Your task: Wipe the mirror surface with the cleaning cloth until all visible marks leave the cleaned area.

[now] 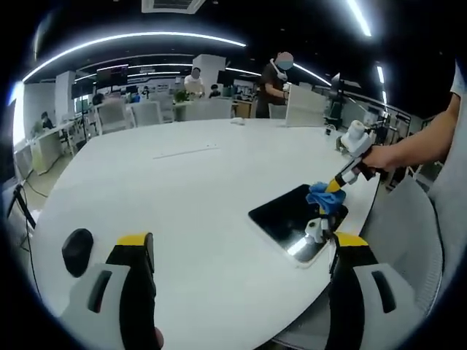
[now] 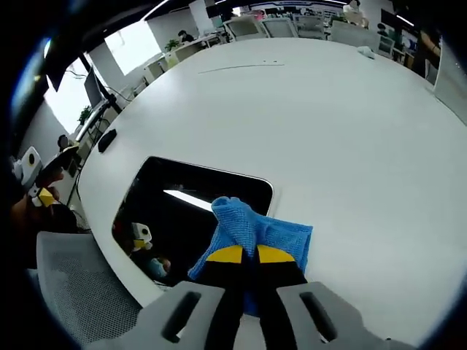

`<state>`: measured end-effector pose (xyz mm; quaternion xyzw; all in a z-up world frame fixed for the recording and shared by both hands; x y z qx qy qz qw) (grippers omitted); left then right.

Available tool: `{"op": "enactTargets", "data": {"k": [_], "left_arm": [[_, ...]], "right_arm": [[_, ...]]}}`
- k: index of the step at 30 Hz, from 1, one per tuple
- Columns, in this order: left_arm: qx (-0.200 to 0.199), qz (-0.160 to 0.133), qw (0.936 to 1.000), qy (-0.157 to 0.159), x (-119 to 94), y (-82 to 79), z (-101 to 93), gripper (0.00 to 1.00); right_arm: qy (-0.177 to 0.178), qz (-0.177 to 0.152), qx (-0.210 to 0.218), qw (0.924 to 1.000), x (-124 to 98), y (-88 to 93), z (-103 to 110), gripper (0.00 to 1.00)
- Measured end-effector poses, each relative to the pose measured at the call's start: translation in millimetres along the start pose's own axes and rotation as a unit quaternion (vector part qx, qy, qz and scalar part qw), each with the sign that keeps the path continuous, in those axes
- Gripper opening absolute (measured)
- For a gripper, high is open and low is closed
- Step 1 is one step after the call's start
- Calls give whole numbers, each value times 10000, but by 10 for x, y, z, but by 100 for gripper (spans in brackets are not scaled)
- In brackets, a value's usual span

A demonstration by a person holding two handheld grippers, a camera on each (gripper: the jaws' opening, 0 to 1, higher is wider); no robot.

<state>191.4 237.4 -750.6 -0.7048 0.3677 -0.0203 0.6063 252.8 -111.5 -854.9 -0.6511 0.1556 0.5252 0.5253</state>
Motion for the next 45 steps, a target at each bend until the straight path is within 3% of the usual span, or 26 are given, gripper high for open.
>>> {"op": "enactTargets", "data": {"k": [13, 21, 24, 33, 40, 45], "left_arm": [[32, 32, 10000, -55, -39, 15, -109, 99], [-53, 4, 10000, -32, 10, 15, -58, 99], [-3, 26, 10000, 71, 33, 18, -124, 99], [-25, 101, 9999, 4, 56, 163, -184, 99], [-32, 9, 9999, -106, 73, 114, -224, 99], [-40, -69, 9998, -209, 64, 104, -240, 99]], "right_arm": [[177, 93, -169, 9997, 16, -2, 22, 0], [66, 125, -193, 9997, -32, 11, 74, 0], [30, 161, -265, 9995, -51, 45, 133, 0], [61, 105, -87, 9999, -111, 152, 205, 0], [-38, 191, -181, 9996, -152, 217, 279, 0], [99, 132, -228, 9996, -160, 227, 308, 0]]}}
Point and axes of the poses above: the point that each gripper's makers call its tool centre point, and the gripper's own axes: x roughly forward along the fingers, z roughly to its left, y roughly out of its underside, the point moved 3 cm from there along -x, roughly backward along the fingers, and after that the axes turned 10 degrees about -x, right-handed, at the moved point
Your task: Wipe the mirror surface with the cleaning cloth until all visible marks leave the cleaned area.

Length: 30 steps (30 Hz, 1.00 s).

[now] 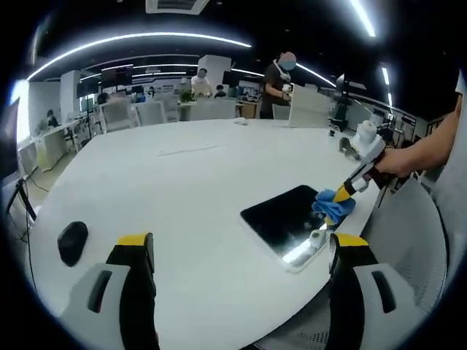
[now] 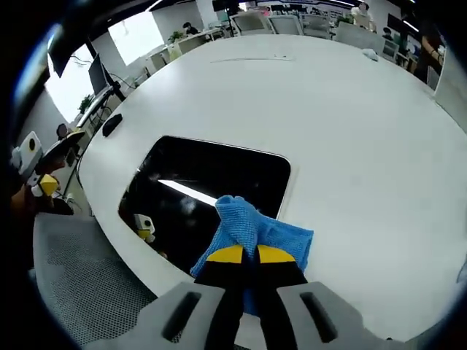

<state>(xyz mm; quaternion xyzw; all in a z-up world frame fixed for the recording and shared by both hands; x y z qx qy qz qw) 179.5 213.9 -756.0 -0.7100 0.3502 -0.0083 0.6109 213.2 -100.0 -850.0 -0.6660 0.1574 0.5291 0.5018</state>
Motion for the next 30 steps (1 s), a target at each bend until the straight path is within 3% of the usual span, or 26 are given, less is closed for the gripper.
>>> {"op": "enactTargets", "data": {"k": [6, 9, 11, 16, 30], "left_arm": [[-70, -53, 9999, -133, 6, 32, 84, 99], [-241, -175, 9995, 59, 20, 8, 21, 99], [-25, -65, 10000, -28, 25, 49, 61, 99], [-117, -236, 9996, -97, -18, -25, 121, 99], [-40, -25, 10000, -18, -75, 41, 179, 99]], "right_arm": [[-18, 62, 95, 9999, -1, 38, 6, 0], [-87, 212, -88, 9997, -28, 84, 70, 0], [-95, 194, -109, 9997, -33, 102, 89, 0], [-56, 140, -40, 9999, -7, 93, 81, 0], [-192, 82, 124, 9997, 59, 14, 216, 0]]}}
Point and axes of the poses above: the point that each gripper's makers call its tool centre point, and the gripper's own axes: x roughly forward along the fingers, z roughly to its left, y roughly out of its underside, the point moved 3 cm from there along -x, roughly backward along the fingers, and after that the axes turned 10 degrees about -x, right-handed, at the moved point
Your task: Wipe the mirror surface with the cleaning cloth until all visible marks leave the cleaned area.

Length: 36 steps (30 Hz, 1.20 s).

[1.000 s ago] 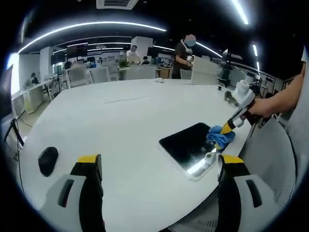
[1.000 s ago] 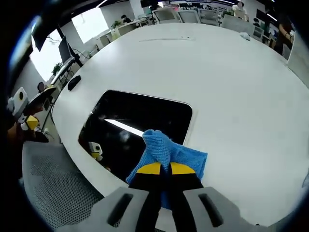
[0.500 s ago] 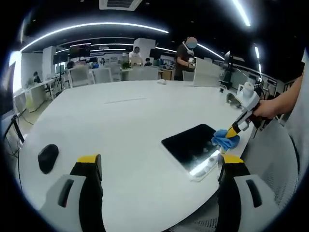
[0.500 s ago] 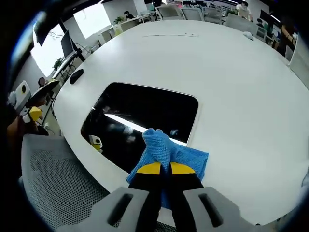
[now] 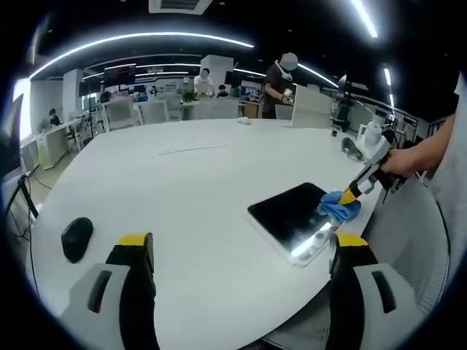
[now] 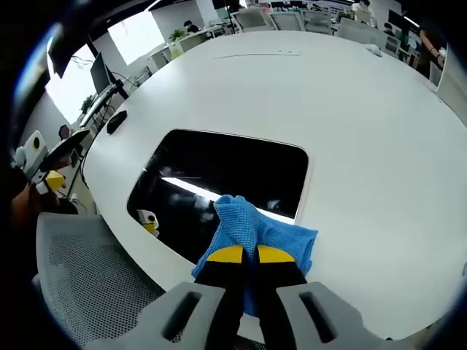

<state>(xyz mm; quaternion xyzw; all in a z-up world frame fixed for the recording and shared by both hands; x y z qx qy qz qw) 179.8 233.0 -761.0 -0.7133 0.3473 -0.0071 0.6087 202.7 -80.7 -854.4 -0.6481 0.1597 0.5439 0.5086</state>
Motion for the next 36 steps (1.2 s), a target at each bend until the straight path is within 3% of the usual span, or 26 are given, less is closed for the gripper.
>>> {"op": "enactTargets", "data": {"k": [18, 24, 36], "left_arm": [[-51, -150, 9998, 89, -25, -11, 61, 99], [-12, -159, 9997, 161, -40, -99, 5, 99], [31, -148, 9994, 317, 8, -262, 97, 99]], "right_arm": [[-110, -85, -8, 9999, 104, -122, 321, 0], [-171, -74, 36, 9998, 147, -180, 417, 0], [-257, -5, 172, 9995, 248, -311, 620, 0]]}}
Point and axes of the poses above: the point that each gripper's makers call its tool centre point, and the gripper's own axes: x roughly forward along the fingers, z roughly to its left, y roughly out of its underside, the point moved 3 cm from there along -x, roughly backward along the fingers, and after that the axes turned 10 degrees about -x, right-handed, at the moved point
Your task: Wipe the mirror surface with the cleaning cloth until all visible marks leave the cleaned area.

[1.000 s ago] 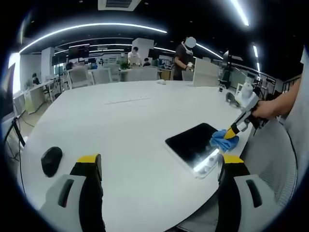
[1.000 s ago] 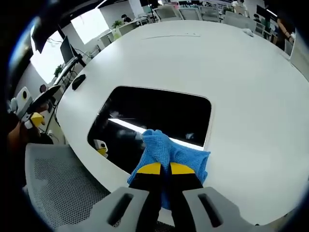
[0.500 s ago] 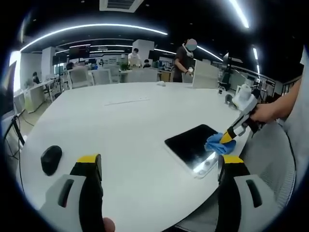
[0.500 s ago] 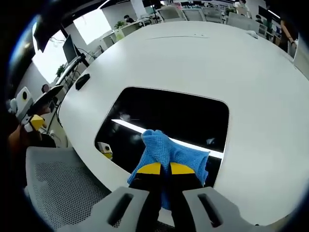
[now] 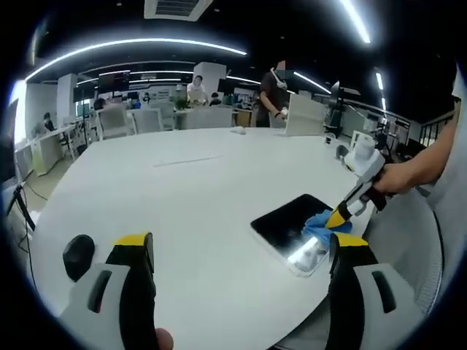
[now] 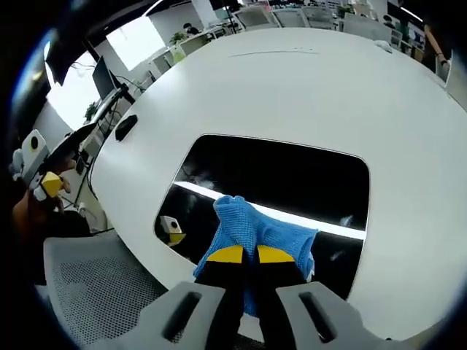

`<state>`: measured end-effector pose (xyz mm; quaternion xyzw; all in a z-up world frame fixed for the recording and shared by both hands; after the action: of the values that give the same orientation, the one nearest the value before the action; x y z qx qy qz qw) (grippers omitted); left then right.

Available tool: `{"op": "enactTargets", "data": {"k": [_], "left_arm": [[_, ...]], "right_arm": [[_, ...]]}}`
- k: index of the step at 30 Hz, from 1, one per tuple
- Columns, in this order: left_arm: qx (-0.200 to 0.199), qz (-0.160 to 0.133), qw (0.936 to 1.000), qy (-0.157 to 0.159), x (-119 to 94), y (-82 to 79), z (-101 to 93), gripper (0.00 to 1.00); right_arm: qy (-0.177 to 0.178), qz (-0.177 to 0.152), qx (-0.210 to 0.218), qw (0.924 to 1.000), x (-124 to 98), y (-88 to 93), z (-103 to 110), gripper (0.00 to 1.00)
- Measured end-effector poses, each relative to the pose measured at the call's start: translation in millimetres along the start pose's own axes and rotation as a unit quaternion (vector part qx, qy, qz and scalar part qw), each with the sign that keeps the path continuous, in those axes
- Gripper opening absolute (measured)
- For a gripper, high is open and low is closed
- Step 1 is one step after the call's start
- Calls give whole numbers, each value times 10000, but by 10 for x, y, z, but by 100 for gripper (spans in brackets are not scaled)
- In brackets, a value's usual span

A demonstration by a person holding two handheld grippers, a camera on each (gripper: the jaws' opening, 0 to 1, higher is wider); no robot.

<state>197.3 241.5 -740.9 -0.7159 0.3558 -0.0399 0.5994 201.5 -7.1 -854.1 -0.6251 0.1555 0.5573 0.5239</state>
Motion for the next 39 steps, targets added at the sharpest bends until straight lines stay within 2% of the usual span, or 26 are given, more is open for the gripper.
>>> {"op": "enactTargets", "data": {"k": [3, 7, 9, 16, 18, 23, 28, 39], "left_arm": [[32, 60, 10000, 37, -17, 13, 19, 99], [-203, -5, 9998, -5, -46, -4, 76, 99], [-141, 81, 9999, -2, -54, 33, 92, 99], [-111, 281, 9995, -28, -28, 112, 156, 99], [-98, 318, 9994, 61, -12, 121, 129, 99], [-53, 275, 9995, 146, 13, 96, 143, 99], [-46, 274, 9995, 125, 0, 95, 209, 99], [-102, 216, 9997, 12, -83, 42, 220, 99]], "right_arm": [[-46, 36, -11, 10000, 39, -36, 68, 0], [-97, 86, 0, 9999, 87, -93, 142, 0], [-131, 95, 90, 9998, 106, -116, 184, 0], [-62, 102, -41, 9999, 130, -137, 240, 0], [-118, 114, -13, 9999, 135, -143, 255, 0], [-169, 102, -33, 9998, 181, -189, 357, 0], [-243, 64, -113, 9996, 255, -256, 496, 0], [-409, 8, -346, 9986, 385, -388, 807, 0]]}}
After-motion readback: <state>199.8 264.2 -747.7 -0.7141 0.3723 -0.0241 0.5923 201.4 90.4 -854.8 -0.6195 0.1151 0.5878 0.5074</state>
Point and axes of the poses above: the point that each gripper's makers call its tool centre point, and the gripper's own axes: x roughly forward along the fingers, z roughly to its left, y roughly out of its underside, the point moved 3 cm from there along -x, roughly backward along the fingers, and after that the axes turned 10 degrees about -x, right-handed, at the moved point
